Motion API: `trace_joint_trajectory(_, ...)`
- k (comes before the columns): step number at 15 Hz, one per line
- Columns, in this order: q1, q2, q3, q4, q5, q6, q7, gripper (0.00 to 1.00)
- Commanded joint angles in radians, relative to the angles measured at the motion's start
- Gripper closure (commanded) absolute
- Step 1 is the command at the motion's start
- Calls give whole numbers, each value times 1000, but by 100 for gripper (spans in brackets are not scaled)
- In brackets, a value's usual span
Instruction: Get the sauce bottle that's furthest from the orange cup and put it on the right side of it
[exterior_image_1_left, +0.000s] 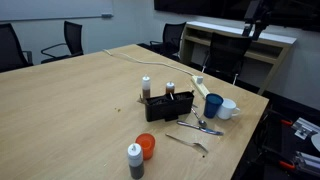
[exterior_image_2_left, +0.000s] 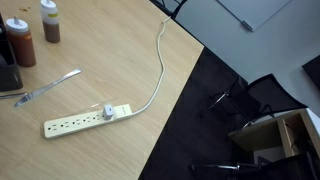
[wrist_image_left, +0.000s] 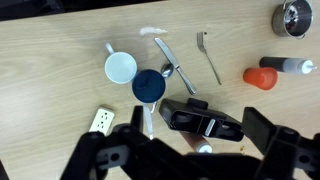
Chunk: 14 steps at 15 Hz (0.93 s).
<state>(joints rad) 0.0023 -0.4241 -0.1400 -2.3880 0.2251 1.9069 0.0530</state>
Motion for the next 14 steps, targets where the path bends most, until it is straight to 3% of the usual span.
trace_joint_trajectory(1,-26,2,23,2,9,-4,-9,0)
trace_joint_trajectory(9,-26,2,23,3,9,-4,-9,0)
trace_joint_trajectory(14,-25,89,64,46,-50,107,19,0)
